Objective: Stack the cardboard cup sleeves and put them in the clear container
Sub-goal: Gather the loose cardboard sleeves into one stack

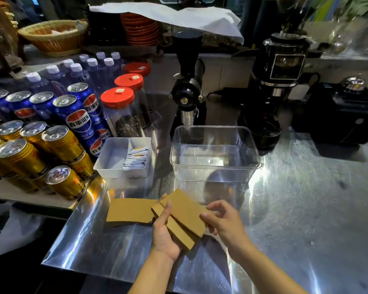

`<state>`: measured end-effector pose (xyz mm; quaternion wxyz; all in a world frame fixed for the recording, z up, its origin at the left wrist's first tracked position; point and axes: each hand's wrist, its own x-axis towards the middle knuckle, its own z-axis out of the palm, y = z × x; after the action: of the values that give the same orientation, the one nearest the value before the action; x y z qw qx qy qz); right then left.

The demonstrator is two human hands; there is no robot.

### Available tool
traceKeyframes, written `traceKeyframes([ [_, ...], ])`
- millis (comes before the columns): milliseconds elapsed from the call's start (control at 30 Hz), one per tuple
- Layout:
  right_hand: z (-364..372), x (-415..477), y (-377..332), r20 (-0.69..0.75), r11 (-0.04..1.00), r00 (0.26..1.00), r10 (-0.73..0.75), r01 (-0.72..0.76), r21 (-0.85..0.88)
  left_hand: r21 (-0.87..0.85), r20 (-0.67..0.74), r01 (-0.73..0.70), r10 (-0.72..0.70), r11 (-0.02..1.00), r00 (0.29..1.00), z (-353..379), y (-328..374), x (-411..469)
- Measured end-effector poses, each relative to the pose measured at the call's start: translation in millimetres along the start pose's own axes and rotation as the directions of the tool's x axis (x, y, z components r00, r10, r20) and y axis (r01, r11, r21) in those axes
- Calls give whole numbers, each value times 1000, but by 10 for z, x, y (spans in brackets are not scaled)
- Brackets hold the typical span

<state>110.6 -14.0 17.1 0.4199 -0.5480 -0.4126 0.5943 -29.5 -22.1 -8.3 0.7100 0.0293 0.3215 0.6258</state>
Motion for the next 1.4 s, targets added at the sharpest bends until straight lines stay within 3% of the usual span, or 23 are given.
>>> traceKeyframes([
  [200, 43, -132, 85, 89, 993, 996, -4, 14, -113, -31, 22, -29, 30, 999, 999, -38, -63, 44],
  [367, -34, -82, 118, 98, 887, 989, -110, 142, -439, 18, 78, -42, 40, 999, 996, -79, -45, -8],
  [533, -149, 69, 39, 131, 887, 974, -186, 223, -404, 220, 109, 29, -54, 975, 993, 10, 50, -80],
  [667, -206, 166, -159, 333, 838, 906, -259, 383, -389, 493, 129, 92, -178, 865, 976, 86, 105, -152],
  [800, -229, 218, -378, 610, 777, 783, -122, 458, -432, 743, 150, 132, -356, 656, 922, 198, 127, -207],
  [900, -259, 240, -442, 649, 765, 758, -70, 458, -453, 828, 156, 88, -379, 553, 912, 283, 98, -211],
  [1000, -357, 250, -469, 611, 801, 785, -99, 428, -420, 881, 155, 59, -404, 469, 901, 313, 131, -208],
  [1067, -460, 289, -451, 517, 828, 843, -149, 393, -401, 943, 181, -58, -357, 328, 916, 302, 170, -186],
  [1133, -573, 324, -405, 407, 870, 888, -215, 364, -333, 954, 226, -175, -202, 242, 953, 268, 147, -144],
  [1267, -701, 316, -208, 226, 934, 933, -279, 319, -162, 876, 190, -237, 151, 421, 970, 173, 40, -82],
  [1400, -652, 252, 102, 113, 961, 955, -274, 276, -3, 823, 167, -271, 244, 499, 955, 87, -143, -29],
])
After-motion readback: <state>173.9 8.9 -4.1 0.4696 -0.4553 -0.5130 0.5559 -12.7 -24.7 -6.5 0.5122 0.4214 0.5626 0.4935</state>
